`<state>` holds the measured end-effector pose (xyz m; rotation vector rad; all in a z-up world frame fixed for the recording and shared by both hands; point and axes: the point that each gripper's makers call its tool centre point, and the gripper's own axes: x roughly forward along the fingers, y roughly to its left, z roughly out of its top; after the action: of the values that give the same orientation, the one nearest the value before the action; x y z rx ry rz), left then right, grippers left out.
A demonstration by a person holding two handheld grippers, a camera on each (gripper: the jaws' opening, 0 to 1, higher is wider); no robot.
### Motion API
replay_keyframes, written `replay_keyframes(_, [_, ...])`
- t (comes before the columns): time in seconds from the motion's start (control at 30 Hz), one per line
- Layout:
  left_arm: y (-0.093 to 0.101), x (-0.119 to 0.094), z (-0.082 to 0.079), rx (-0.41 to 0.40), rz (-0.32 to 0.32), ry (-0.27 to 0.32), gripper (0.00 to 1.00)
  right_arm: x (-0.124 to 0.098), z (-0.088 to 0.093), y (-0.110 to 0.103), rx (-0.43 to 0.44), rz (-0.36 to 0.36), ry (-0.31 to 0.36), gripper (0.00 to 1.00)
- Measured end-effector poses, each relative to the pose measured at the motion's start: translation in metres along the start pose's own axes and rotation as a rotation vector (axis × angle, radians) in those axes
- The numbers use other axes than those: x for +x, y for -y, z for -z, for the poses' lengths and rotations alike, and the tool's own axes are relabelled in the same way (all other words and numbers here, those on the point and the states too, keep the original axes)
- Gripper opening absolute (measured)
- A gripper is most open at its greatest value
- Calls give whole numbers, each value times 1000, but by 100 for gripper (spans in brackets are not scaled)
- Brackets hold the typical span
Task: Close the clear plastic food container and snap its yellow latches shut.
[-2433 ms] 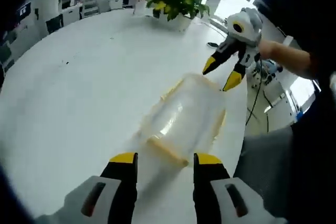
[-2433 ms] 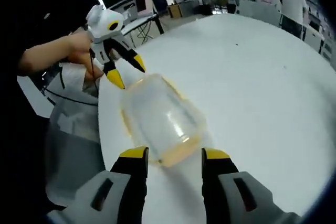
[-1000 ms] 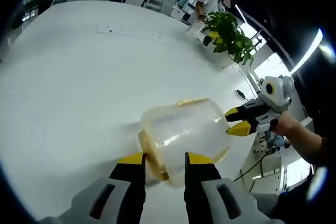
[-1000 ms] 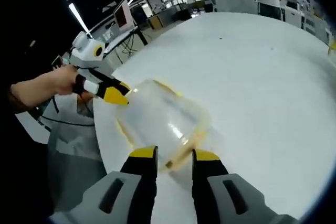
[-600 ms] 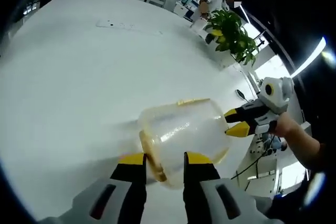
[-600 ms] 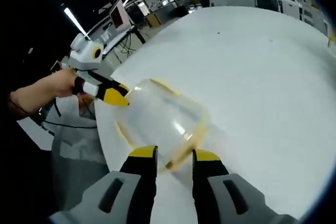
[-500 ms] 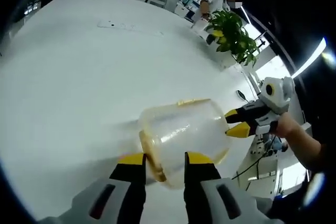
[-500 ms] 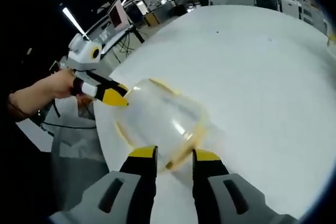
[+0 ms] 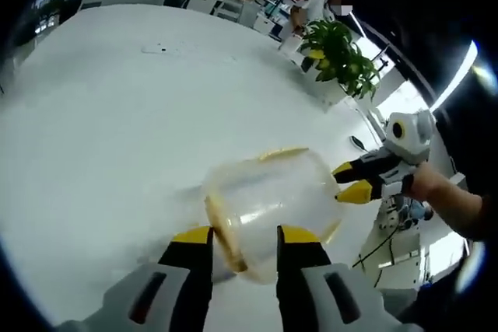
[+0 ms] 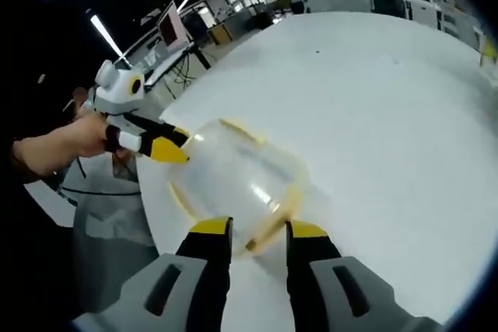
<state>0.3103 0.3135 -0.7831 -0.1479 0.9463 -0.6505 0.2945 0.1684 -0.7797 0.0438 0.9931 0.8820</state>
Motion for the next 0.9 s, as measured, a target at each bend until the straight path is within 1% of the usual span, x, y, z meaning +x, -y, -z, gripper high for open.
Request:
replay_keyframes(0.07, [1, -1, -2, 54, -21, -2, 26, 0, 0, 0, -29, 7, -2, 25])
replay_keyframes(0.13, [3, -1, -3, 52, -30, -10, 26, -1, -1, 0, -52, 20, -4, 25])
replay_keyframes(0.17, [3, -1, -3, 69, -39, -15, 27, -1, -2, 0, -72, 31, -7, 25])
replay_keyframes(0.23, [2, -2, -8, 181, -71, -18, 27, -2, -5, 1, -189, 76, -25, 26])
replay_keyframes(0.27, [2, -2, -10, 228, -85, -17, 28, -3, -5, 0, -228, 86, -35, 27])
replay_keyframes(0.3, [4, -3, -12, 295, -104, -16, 29, -3, -7, 0, -266, 101, -45, 27])
replay_keyframes(0.33, [4, -3, -13, 316, -111, -16, 30, -3, -7, -1, -286, 112, -49, 28])
replay_keyframes(0.37, [6, -4, -15, 378, -133, -21, 31, -3, -8, -1, -301, 120, -55, 28])
replay_keyframes(0.4, [7, -5, -18, 425, -151, -21, 32, -3, -9, -1, -329, 132, -55, 29])
replay_keyframes(0.43, [9, -5, -21, 483, -162, -17, 32, -3, -12, -1, -376, 142, -46, 30])
replay_keyframes(0.47, [13, -5, -23, 592, -170, -27, 31, -3, -12, -1, -403, 154, -40, 30])
replay_keyframes(0.5, [19, -4, -22, 680, -165, -41, 29, -3, -13, -2, -443, 155, -43, 30])
replay_keyframes(0.53, [22, -4, -22, 727, -168, -51, 28, -3, -14, -4, -498, 146, -51, 30])
replay_keyframes(0.57, [23, -3, -22, 760, -168, -60, 27, -2, -15, -5, -526, 139, -54, 28])
replay_keyframes(0.6, [27, -2, -21, 782, -155, -67, 28, -1, -15, -7, -547, 128, -60, 25])
replay_keyframes(0.63, [30, -1, -21, 778, -144, -67, 28, -1, -16, -9, -535, 118, -59, 25])
replay_keyframes(0.67, [34, -1, -22, 777, -121, -59, 28, 1, -20, -14, -533, 89, -40, 27])
replay_keyframes(0.73, [35, 0, -25, 777, -113, -51, 27, 2, -28, -22, -542, 54, -11, 30])
replay_keyframes(0.87, [47, 2, -28, 782, -48, -37, 25, 7, -38, -30, -556, 27, 2, 29])
replay_keyframes(0.9, [53, 3, -29, 817, -31, -25, 24, 9, -39, -32, -554, 17, 3, 30])
